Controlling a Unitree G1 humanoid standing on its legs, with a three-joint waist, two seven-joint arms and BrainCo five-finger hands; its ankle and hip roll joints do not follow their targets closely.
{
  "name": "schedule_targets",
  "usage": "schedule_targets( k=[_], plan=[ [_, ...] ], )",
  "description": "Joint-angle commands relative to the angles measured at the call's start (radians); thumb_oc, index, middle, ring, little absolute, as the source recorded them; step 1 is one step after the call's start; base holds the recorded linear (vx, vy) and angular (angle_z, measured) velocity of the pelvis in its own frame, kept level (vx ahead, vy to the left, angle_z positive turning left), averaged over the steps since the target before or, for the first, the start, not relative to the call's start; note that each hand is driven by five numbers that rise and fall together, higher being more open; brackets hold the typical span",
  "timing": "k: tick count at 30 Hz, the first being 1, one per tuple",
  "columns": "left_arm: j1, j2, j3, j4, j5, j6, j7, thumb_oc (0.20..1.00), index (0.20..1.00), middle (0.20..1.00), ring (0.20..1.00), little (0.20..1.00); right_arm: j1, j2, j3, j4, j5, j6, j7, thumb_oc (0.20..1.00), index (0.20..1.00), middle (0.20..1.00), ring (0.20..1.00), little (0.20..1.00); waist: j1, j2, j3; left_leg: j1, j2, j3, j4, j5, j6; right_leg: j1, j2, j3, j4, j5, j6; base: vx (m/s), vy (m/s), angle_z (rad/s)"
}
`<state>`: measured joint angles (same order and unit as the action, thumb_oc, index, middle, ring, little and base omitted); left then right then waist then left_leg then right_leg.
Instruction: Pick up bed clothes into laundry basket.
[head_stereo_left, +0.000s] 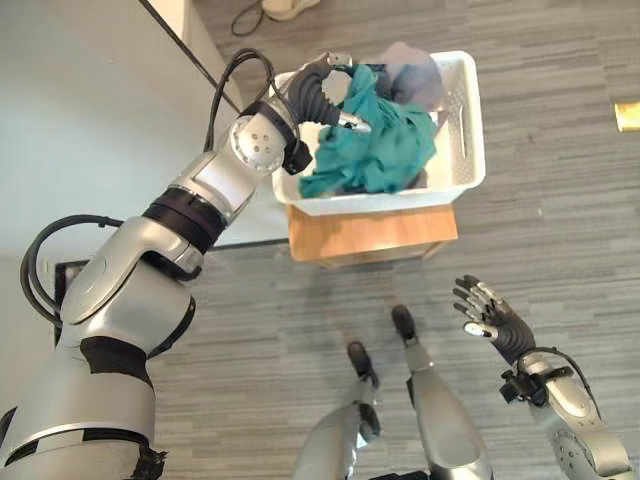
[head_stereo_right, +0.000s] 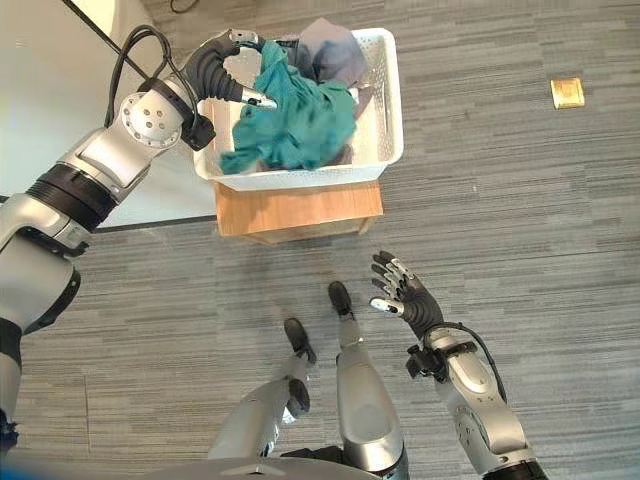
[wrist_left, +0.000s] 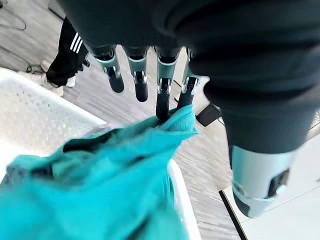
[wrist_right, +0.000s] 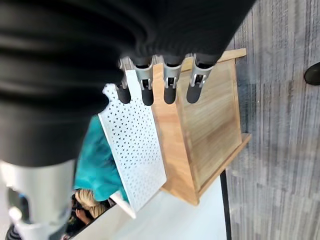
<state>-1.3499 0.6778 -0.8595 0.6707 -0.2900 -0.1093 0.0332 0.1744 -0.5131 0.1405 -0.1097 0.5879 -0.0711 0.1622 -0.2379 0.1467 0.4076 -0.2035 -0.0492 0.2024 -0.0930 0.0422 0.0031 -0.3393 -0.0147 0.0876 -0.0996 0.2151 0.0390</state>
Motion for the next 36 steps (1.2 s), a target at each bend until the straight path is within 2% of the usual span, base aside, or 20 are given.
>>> schedule_targets(
  k=[1, 6, 12, 14, 15, 18, 20, 22, 24, 25, 26, 28, 33, 35, 36],
  plan=[
    [-0.074, -0.004, 0.041, 0.014, -0.017, -0.059, 0.006, 1.000, 1.000, 1.000, 1.000, 1.000, 0.057, -0.058, -0.043, -0.038, -0.043, -0.035, 0.029, 1.000, 1.000, 1.000, 1.000, 1.000, 0.002, 0.024, -0.084, 0.014, 0.046, -0.105, 0.006, 0.041, -0.068, 0.063, -0.054, -0.025, 0.039, -0.083, 0.100, 0.01, 0.015, 0.12],
    [-0.003, -0.002, 0.084, -0.044, -0.083, -0.066, -0.010, 1.000, 1.000, 1.000, 1.000, 1.000, 0.050, -0.065, -0.051, -0.023, -0.055, -0.026, 0.039, 1.000, 1.000, 1.000, 1.000, 1.000, 0.016, 0.023, -0.142, 0.063, 0.051, -0.119, 0.006, 0.032, -0.069, 0.121, -0.054, -0.046, 0.036, -0.098, 0.096, 0.03, 0.000, 0.16],
    [0.093, 0.057, 0.123, -0.120, -0.129, -0.068, -0.033, 1.000, 1.000, 1.000, 1.000, 1.000, 0.057, -0.055, -0.060, -0.017, -0.059, -0.016, 0.056, 1.000, 1.000, 1.000, 1.000, 1.000, 0.045, 0.011, -0.207, 0.122, 0.056, -0.137, 0.006, 0.021, -0.069, 0.194, -0.052, -0.069, 0.026, -0.113, 0.092, 0.05, -0.020, 0.17],
    [0.188, 0.074, 0.204, -0.150, -0.211, -0.073, -0.017, 1.000, 1.000, 1.000, 1.000, 1.000, 0.049, -0.037, -0.040, -0.008, -0.068, -0.009, 0.058, 1.000, 1.000, 1.000, 1.000, 1.000, 0.074, 0.001, -0.240, 0.138, 0.055, -0.150, 0.006, 0.018, -0.068, 0.215, -0.053, -0.087, 0.022, -0.116, 0.092, 0.04, -0.026, 0.19],
    [0.193, 0.076, 0.208, -0.154, -0.210, -0.072, -0.017, 1.000, 1.000, 1.000, 1.000, 1.000, 0.049, -0.039, -0.038, -0.008, -0.068, -0.009, 0.058, 1.000, 1.000, 1.000, 1.000, 1.000, 0.071, 0.002, -0.241, 0.138, 0.055, -0.151, 0.006, 0.018, -0.068, 0.216, -0.053, -0.088, 0.021, -0.117, 0.092, 0.02, -0.030, 0.08],
    [0.464, 0.083, 0.380, -0.393, -0.294, -0.093, -0.012, 1.000, 1.000, 1.000, 1.000, 1.000, 0.059, -0.008, -0.046, -0.032, -0.083, -0.002, 0.062, 1.000, 1.000, 1.000, 1.000, 1.000, 0.117, -0.023, -0.271, 0.157, 0.049, -0.173, 0.006, 0.015, -0.064, 0.248, -0.058, -0.112, 0.020, -0.126, 0.089, 0.03, -0.026, 0.10],
    [0.676, 0.075, 0.502, -0.549, -0.269, -0.092, -0.017, 1.000, 1.000, 1.000, 1.000, 1.000, 0.079, 0.012, -0.070, -0.041, -0.097, -0.002, 0.055, 1.000, 1.000, 1.000, 1.000, 1.000, 0.142, -0.037, -0.283, 0.167, 0.047, -0.186, 0.006, 0.011, -0.060, 0.265, -0.058, -0.123, 0.019, -0.132, 0.084, 0.03, -0.024, 0.22],
    [0.932, 0.024, 0.638, -0.679, -0.247, -0.085, -0.029, 1.000, 1.000, 1.000, 1.000, 1.000, 0.101, 0.034, -0.109, -0.054, -0.113, -0.001, 0.050, 1.000, 1.000, 1.000, 1.000, 1.000, 0.164, -0.054, -0.297, 0.176, 0.046, -0.196, 0.006, 0.006, -0.056, 0.277, -0.058, -0.131, 0.021, -0.140, 0.078, 0.05, -0.008, 0.11],
    [1.108, -0.023, 0.706, -0.740, -0.238, -0.065, -0.061, 1.000, 1.000, 1.000, 1.000, 1.000, 0.103, 0.041, -0.131, -0.052, -0.121, 0.004, 0.043, 1.000, 1.000, 1.000, 1.000, 1.000, 0.176, -0.065, -0.313, 0.184, 0.047, -0.202, 0.006, 0.000, -0.053, 0.289, -0.056, -0.137, 0.022, -0.146, 0.074, 0.05, 0.000, 0.20],
    [1.115, -0.023, 0.710, -0.745, -0.237, -0.063, -0.061, 1.000, 1.000, 1.000, 1.000, 1.000, 0.105, 0.039, -0.129, -0.052, -0.121, 0.004, 0.043, 1.000, 1.000, 1.000, 1.000, 1.000, 0.173, -0.065, -0.314, 0.185, 0.047, -0.202, 0.006, 0.000, -0.053, 0.289, -0.056, -0.137, 0.022, -0.146, 0.074, 0.07, -0.005, 0.34],
    [1.272, -0.052, 0.786, -0.790, -0.203, -0.056, -0.071, 1.000, 1.000, 1.000, 1.000, 1.000, 0.100, 0.048, -0.146, -0.044, -0.132, 0.005, 0.034, 1.000, 1.000, 1.000, 1.000, 1.000, 0.196, -0.078, -0.333, 0.192, 0.046, -0.211, 0.006, -0.006, -0.048, 0.300, -0.055, -0.146, 0.022, -0.152, 0.071, 0.07, -0.016, 0.27],
    [1.394, -0.112, 0.831, -0.795, -0.227, -0.049, -0.075, 1.000, 1.000, 1.000, 1.000, 1.000, 0.089, 0.062, -0.143, -0.040, -0.139, 0.006, 0.030, 1.000, 1.000, 1.000, 1.000, 1.000, 0.223, -0.091, -0.343, 0.197, 0.045, -0.220, 0.006, -0.009, -0.044, 0.311, -0.056, -0.160, 0.023, -0.158, 0.069, 0.06, -0.024, 0.16],
    [1.544, -0.244, 0.889, -0.771, -0.289, -0.015, -0.075, 1.000, 1.000, 1.000, 1.000, 1.000, 0.043, 0.062, -0.073, -0.009, -0.156, 0.030, 0.042, 1.000, 1.000, 1.000, 1.000, 1.000, 0.295, -0.119, -0.358, 0.211, 0.042, -0.262, 0.006, -0.013, -0.033, 0.345, -0.069, -0.210, 0.030, -0.175, 0.067, 0.04, -0.024, 0.21],
    [1.572, -0.266, 0.907, -0.769, -0.275, -0.008, -0.079, 1.000, 1.000, 1.000, 1.000, 1.000, 0.020, 0.064, -0.045, -0.002, -0.158, 0.037, 0.049, 1.000, 1.000, 1.000, 1.000, 1.000, 0.331, -0.130, -0.360, 0.218, 0.040, -0.283, 0.008, -0.015, -0.031, 0.360, -0.076, -0.236, 0.038, -0.184, 0.068, 0.05, -0.001, 0.24],
    [1.574, -0.267, 0.908, -0.771, -0.275, -0.006, -0.079, 1.000, 1.000, 1.000, 1.000, 1.000, 0.019, 0.064, -0.044, 0.000, -0.158, 0.036, 0.049, 1.000, 1.000, 1.000, 1.000, 1.000, 0.329, -0.130, -0.359, 0.219, 0.040, -0.284, 0.008, -0.015, -0.031, 0.361, -0.077, -0.237, 0.039, -0.185, 0.068, 0.03, 0.006, 0.14]
  ],
)
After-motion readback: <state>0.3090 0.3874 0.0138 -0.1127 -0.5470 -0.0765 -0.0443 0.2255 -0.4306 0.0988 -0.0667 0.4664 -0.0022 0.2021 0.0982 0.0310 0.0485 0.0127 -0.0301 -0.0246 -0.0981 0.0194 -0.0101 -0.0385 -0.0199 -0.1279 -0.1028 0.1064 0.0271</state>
